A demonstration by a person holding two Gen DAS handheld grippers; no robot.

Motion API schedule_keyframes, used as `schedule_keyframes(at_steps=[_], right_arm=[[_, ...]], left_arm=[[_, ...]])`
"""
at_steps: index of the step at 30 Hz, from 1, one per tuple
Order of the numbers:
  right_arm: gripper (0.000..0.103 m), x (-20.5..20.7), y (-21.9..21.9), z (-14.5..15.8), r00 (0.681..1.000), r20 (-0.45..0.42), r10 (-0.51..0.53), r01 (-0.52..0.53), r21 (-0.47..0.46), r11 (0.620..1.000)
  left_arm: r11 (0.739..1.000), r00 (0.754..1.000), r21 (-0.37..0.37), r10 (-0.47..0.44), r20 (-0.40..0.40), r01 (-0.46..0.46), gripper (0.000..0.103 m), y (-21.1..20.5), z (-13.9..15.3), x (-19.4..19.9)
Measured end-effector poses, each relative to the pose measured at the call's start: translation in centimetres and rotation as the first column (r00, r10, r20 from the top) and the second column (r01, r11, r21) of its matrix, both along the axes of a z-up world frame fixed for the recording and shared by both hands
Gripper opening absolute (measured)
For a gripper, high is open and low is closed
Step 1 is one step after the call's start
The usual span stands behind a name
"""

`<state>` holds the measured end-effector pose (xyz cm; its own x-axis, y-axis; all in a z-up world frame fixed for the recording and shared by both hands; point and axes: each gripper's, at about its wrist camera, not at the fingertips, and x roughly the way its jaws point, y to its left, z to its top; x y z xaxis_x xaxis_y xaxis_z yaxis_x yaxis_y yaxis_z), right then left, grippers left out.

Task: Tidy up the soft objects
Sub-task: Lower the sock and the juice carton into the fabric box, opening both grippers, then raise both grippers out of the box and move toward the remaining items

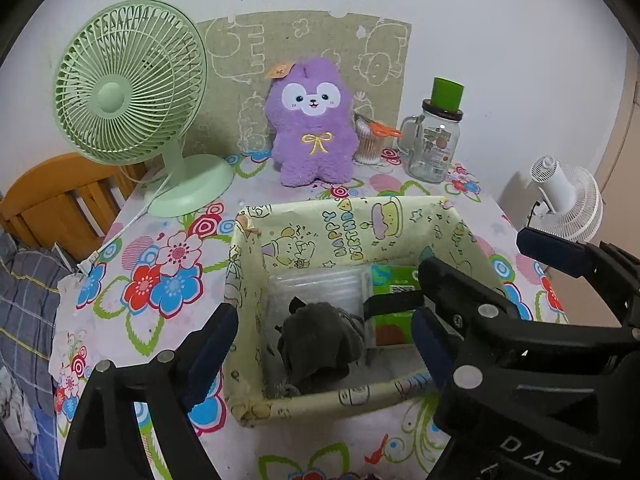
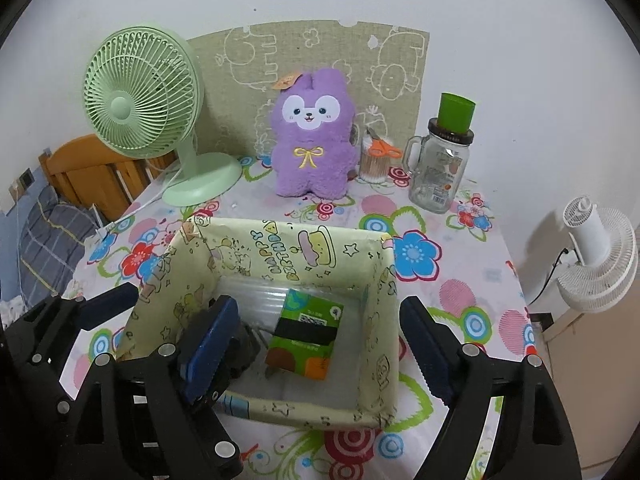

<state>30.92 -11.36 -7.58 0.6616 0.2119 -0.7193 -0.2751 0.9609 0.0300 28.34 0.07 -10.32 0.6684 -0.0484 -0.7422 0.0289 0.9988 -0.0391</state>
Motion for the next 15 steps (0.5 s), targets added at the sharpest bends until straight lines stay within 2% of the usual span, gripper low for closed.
schedule_keyframes(at_steps=[10,15], right_arm=[[0.085,-3.4,-0.9,1.5,1.0,0.03,-0.008,0.008,-0.011,1.0],[0.094,-5.8,-1.5,2.4,0.997,0.068,-0.027,0.031,-0.052,0.998]], left_arm=[[1.0,0.999,0.013,-0.02,0.026,0.02,0.09,-1.1,1.6,-3.3],[1.0,0.999,0.013,-0.027,0.038,0.026,0.091,-1.6,2.3,-5.5]])
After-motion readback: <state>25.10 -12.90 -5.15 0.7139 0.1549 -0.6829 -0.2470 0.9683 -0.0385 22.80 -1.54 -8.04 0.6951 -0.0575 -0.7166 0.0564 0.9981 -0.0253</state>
